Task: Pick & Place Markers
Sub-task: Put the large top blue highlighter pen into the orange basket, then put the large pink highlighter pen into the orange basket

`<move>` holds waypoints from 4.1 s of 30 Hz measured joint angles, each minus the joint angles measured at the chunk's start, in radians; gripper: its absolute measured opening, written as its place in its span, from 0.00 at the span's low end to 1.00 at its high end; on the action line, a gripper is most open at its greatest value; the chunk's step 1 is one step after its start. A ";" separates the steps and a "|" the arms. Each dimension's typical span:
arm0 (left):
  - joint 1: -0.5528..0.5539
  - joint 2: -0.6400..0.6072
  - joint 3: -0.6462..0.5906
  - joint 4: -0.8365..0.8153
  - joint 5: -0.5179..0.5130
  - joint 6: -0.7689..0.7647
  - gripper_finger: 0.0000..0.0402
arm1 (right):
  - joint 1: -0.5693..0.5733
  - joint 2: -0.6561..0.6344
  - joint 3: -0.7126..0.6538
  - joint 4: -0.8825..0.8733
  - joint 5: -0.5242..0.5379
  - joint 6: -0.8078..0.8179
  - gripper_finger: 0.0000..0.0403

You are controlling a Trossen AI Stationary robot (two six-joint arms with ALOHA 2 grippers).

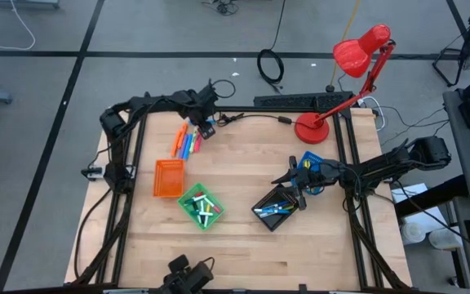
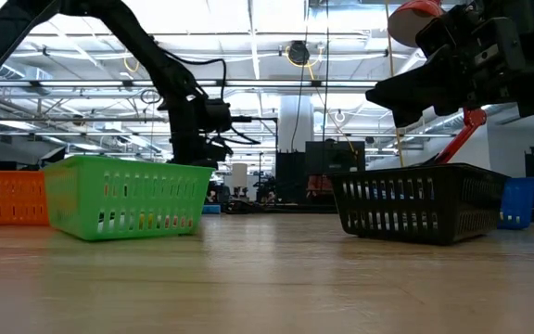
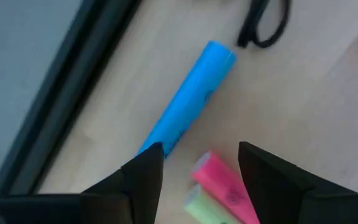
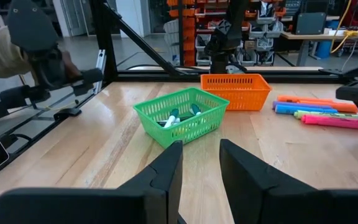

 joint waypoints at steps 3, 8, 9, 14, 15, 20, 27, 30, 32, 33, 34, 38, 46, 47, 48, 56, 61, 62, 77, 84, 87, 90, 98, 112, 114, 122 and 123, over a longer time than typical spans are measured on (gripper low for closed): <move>0.010 -0.002 0.000 0.030 0.000 0.035 0.51 | 0.000 0.000 0.000 0.000 0.000 0.000 0.23; 0.031 -0.006 0.000 0.075 -0.001 0.089 0.51 | 0.000 0.000 0.000 0.000 0.000 0.000 0.23; 0.034 -0.006 0.000 0.080 -0.001 0.096 0.51 | 0.000 0.000 0.000 0.000 0.000 0.000 0.23; 0.050 -0.007 0.000 0.106 0.000 0.109 0.51 | 0.000 0.000 0.000 0.000 0.000 0.000 0.23; 0.054 -0.007 0.000 0.111 0.000 0.115 0.51 | 0.000 0.000 0.000 0.000 0.000 0.000 0.23; 0.076 0.015 0.000 0.119 0.045 0.137 0.48 | 0.000 0.000 0.000 0.000 0.000 0.000 0.23; 0.087 0.090 0.007 0.115 0.109 0.167 0.43 | 0.000 0.000 0.000 0.000 0.000 0.000 0.23; 0.086 0.102 0.007 0.103 0.142 0.169 0.40 | 0.000 0.000 0.000 -0.002 0.000 0.000 0.23; 0.083 0.101 0.006 0.099 0.167 0.171 0.36 | 0.000 0.000 0.000 0.000 0.000 0.000 0.23; 0.083 0.097 0.005 0.097 0.179 0.176 0.34 | 0.000 0.000 0.000 -0.001 0.000 0.000 0.23; 0.083 0.091 0.004 0.095 0.189 0.185 0.31 | 0.000 0.000 0.000 -0.002 0.000 0.000 0.23; 0.078 0.066 0.001 0.077 0.191 0.235 0.20 | 0.000 0.000 0.000 0.000 0.000 0.000 0.23; 0.076 -0.023 -0.001 0.110 0.018 0.207 0.05 | 0.000 0.000 0.000 0.000 0.000 0.000 0.23; 0.081 -0.025 -0.001 0.109 0.018 0.196 0.05 | 0.000 0.000 0.000 0.000 0.000 0.000 0.23; 0.086 -0.025 -0.001 0.105 0.027 0.191 0.05 | 0.000 0.000 0.000 0.000 0.000 0.000 0.23; 0.148 -0.005 -0.002 0.116 0.174 0.155 0.27 | 0.000 0.000 0.000 -0.001 0.000 0.000 0.23; 0.160 0.013 -0.001 0.151 0.155 0.196 0.42 | 0.000 0.000 0.000 -0.001 0.000 0.000 0.23; 0.160 0.021 -0.001 0.148 0.162 0.196 0.44 | 0.000 0.000 0.000 -0.001 0.000 0.000 0.23; 0.120 0.034 -0.003 0.013 0.186 0.245 0.38 | 0.000 0.000 0.000 0.000 0.000 0.000 0.23; 0.100 0.021 -0.002 0.032 0.141 0.289 0.32 | 0.000 0.000 0.000 0.000 0.000 0.000 0.23; 0.093 0.017 -0.002 0.050 0.137 0.294 0.30 | 0.000 0.000 0.000 0.000 0.000 0.000 0.23; 0.089 0.012 -0.002 0.065 0.131 0.295 0.31 | 0.000 0.000 0.000 0.000 0.000 0.000 0.23; 0.027 -0.031 0.000 -0.043 0.217 0.267 0.33 | 0.000 0.000 0.000 -0.002 0.000 0.000 0.23; -0.499 -0.076 -0.001 -0.208 -0.217 0.053 0.30 | 0.000 0.000 0.000 0.000 0.000 0.000 0.23; -0.555 -0.074 -0.001 -0.184 -0.311 0.050 0.32 | 0.000 0.000 0.000 -0.002 0.000 0.000 0.23; -0.647 -0.075 0.008 0.136 -0.016 0.363 0.34 | 0.000 0.000 0.000 -0.001 0.000 0.000 0.23; -0.643 -0.071 0.008 0.210 0.043 0.354 0.32 | 0.000 0.000 0.000 -0.001 0.000 0.000 0.23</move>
